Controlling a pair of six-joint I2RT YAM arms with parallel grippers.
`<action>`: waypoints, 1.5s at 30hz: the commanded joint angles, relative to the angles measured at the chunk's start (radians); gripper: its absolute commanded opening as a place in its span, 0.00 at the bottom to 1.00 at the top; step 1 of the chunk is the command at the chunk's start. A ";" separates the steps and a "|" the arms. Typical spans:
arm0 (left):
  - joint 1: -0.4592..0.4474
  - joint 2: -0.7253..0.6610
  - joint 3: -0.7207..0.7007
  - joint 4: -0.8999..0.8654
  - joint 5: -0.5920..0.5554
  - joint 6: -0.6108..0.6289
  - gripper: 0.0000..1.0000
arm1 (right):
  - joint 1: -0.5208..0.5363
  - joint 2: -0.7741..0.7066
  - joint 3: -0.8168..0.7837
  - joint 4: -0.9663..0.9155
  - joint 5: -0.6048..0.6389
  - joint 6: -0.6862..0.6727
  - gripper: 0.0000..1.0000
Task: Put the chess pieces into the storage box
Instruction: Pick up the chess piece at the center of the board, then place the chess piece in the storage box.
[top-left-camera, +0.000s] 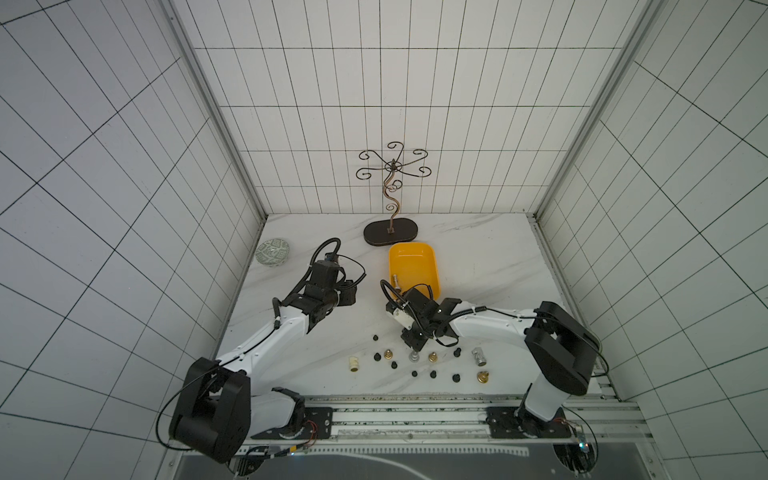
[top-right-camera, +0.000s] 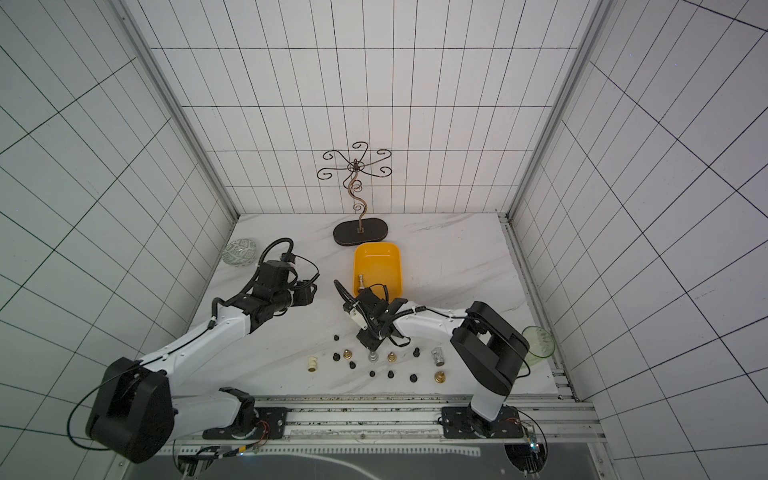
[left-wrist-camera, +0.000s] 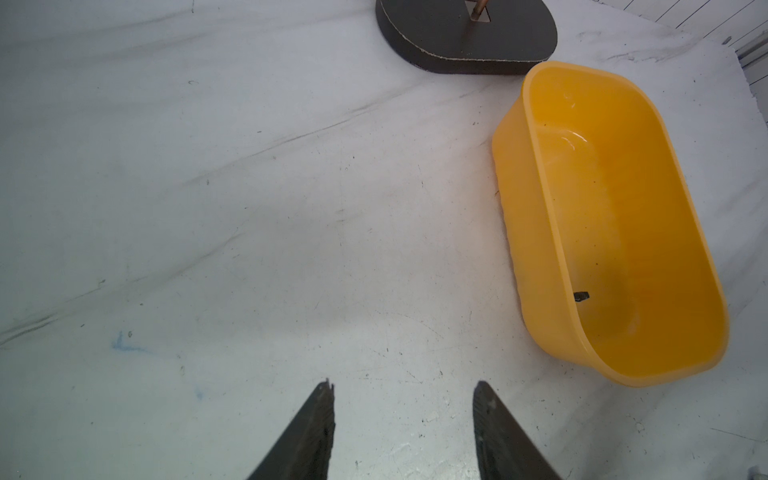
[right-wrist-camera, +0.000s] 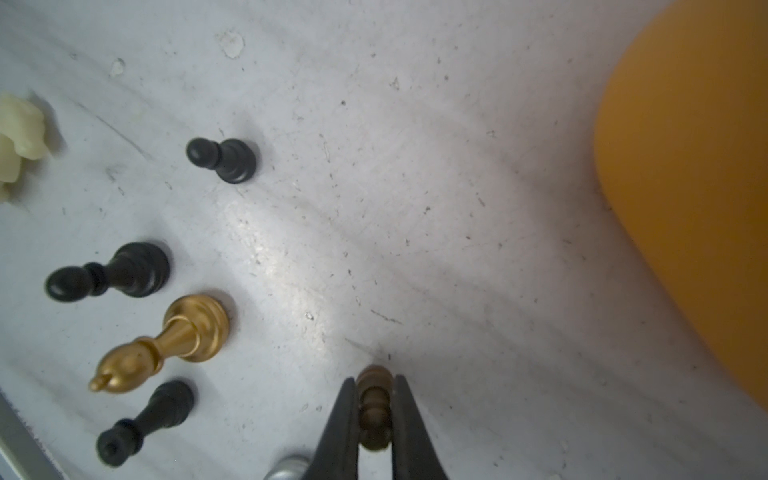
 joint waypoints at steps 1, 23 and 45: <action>0.004 -0.020 -0.012 0.024 0.004 -0.010 0.53 | 0.007 0.007 0.094 -0.021 0.016 -0.017 0.10; 0.004 -0.043 -0.048 0.051 0.033 -0.029 0.53 | -0.265 -0.049 0.373 -0.034 -0.118 -0.094 0.07; 0.002 -0.065 -0.098 0.078 0.100 -0.055 0.53 | -0.331 0.171 0.444 -0.034 -0.105 -0.085 0.23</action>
